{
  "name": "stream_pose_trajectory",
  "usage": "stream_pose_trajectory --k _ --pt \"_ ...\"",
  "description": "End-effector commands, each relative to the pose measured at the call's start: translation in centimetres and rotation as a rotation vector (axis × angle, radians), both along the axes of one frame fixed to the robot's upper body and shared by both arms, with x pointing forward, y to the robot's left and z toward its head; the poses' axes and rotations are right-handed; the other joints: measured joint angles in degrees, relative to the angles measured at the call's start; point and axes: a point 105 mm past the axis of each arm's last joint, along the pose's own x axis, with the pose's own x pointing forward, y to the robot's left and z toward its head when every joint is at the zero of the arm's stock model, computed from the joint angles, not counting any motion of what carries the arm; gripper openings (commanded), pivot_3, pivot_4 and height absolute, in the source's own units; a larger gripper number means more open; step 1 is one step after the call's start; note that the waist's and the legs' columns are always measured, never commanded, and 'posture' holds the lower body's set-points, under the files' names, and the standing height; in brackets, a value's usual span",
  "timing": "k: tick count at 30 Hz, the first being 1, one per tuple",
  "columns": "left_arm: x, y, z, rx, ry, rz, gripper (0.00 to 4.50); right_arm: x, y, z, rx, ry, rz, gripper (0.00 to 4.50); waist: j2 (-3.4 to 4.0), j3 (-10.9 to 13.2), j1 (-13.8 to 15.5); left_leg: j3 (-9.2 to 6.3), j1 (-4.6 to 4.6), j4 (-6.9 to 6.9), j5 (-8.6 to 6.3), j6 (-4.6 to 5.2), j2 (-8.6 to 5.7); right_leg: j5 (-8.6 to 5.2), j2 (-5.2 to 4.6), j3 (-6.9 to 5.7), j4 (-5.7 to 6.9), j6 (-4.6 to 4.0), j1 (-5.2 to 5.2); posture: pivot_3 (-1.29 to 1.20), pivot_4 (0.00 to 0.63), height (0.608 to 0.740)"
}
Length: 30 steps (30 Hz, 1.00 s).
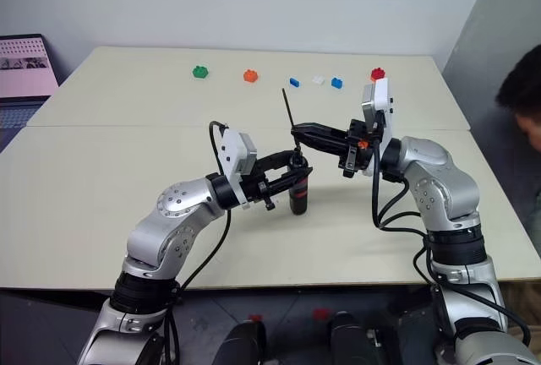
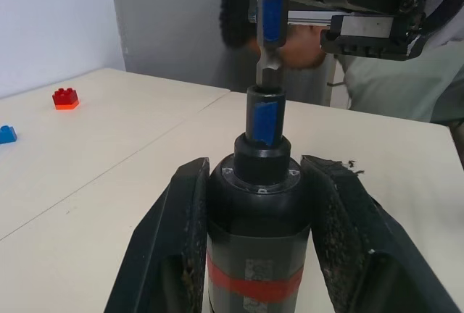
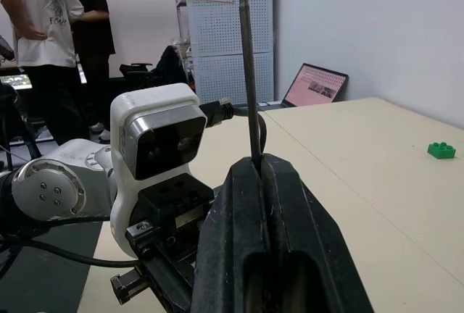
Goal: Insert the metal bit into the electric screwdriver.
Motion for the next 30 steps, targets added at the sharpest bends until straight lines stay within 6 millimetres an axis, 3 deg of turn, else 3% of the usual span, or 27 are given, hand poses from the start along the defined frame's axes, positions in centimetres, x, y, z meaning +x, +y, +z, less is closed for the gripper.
stream_pose_trajectory --k 1,25,30 --pt "-0.3 0.1 0.2 0.006 -0.013 -0.007 1.62 -0.4 0.2 0.5 -0.007 -0.037 0.019 0.0 0.0 0.0 0.0 0.0 0.0 0.0 0.0 0.0 0.0 0.0 0.0 0.0 0.0 0.0 0.0 0.0 0.15 0.74" --pt "0.1 0.8 0.2 0.016 -0.007 0.0 1.62 -0.6 -0.2 2.1 0.035 -0.06 0.038 0.0 0.0 0.0 0.0 0.0 -0.01 -0.07 0.0 0.0 0.0 -0.01 0.0 0.0 -0.02 -0.02 -0.06 0.0 0.15 0.74" --pt "-0.2 0.4 1.0 -0.012 -0.009 -0.016 1.62 -0.7 -0.3 2.2 0.04 -0.059 0.043 0.0 0.0 0.0 0.0 0.0 -0.01 -0.07 0.0 0.0 0.0 -0.01 0.0 0.0 -0.02 -0.02 -0.06 0.0 0.15 0.74"
